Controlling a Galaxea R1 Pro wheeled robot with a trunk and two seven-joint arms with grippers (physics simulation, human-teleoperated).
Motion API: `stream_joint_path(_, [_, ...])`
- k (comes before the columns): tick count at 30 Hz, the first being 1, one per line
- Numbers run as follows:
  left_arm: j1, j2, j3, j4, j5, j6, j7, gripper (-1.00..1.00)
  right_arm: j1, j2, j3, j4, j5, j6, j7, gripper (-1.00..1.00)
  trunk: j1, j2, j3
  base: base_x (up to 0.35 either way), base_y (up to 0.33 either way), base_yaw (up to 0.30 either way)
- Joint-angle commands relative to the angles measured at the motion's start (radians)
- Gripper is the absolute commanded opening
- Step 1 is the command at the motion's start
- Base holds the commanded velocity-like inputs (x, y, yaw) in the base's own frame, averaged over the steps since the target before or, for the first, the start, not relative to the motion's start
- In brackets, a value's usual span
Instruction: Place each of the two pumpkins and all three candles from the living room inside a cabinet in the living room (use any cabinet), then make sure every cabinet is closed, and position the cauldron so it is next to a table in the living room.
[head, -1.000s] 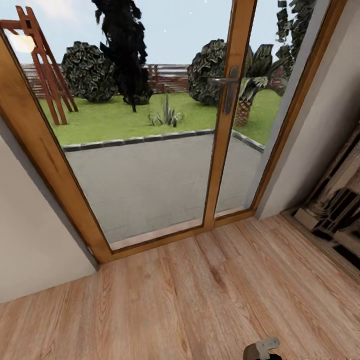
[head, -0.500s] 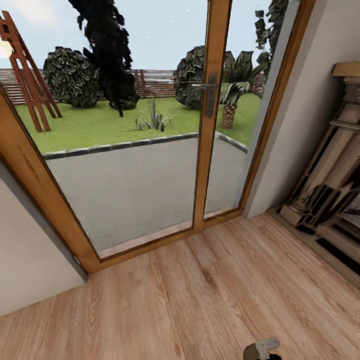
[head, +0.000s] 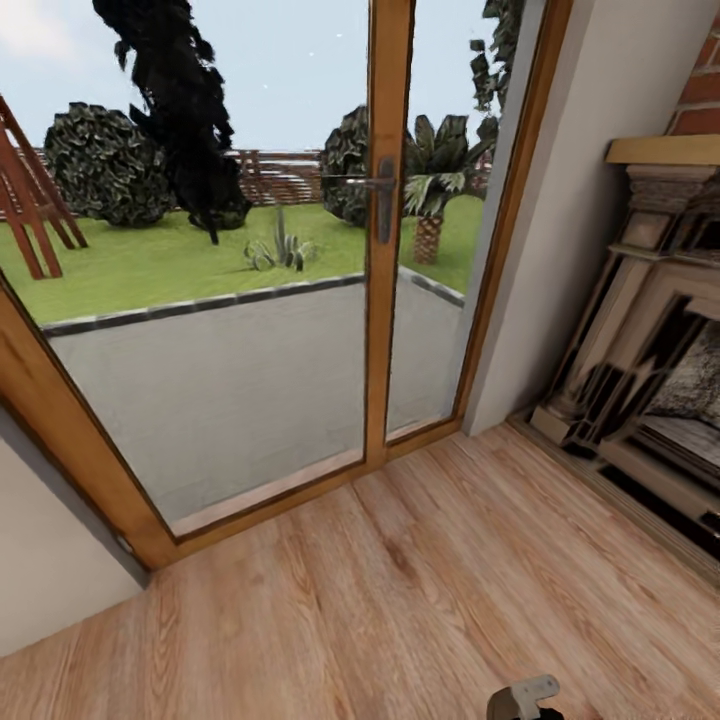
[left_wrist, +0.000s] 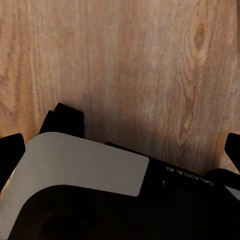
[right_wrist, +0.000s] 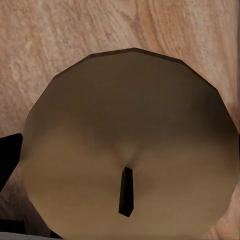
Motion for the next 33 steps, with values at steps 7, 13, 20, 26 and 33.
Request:
stream_joint_path(7, [0.000,0.000,0.000,0.000,0.000,0.000,0.001,1.00,0.000,0.001,0.000,0.000,-0.002,0.000,0.000,-1.00,0.000,0.000,0.010,0.000,0.000,-0.183])
stream_joint_path(13, [0.000,0.000,0.000,0.000,0.000,0.000,0.001,1.00,0.000,0.000,0.000,0.000,-0.002,0.000,0.000,-1.00,0.000,0.000,0.019,0.000,0.000,-0.185])
stream_joint_path(20, [0.000,-0.001,0.000,0.000,0.000,0.000,0.001,1.00,0.000,0.000,0.000,0.001,-0.002,0.000,0.000,-1.00,0.000,0.000,0.029,0.000,0.000,-0.195])
stream_joint_path(26, [0.000,0.000,0.000,0.000,0.000,0.000,0.001,1.00,0.000,0.001,0.000,0.000,-0.001,0.000,0.001,-1.00,0.000,0.000,0.032,0.000,0.000,-0.072])
stream_joint_path(33, [0.000,-0.001,0.000,0.000,0.000,0.000,0.001,1.00,0.000,0.001,0.000,0.000,-0.002,0.000,0.000,-1.00,0.000,0.000,0.025,0.000,0.000,-0.159])
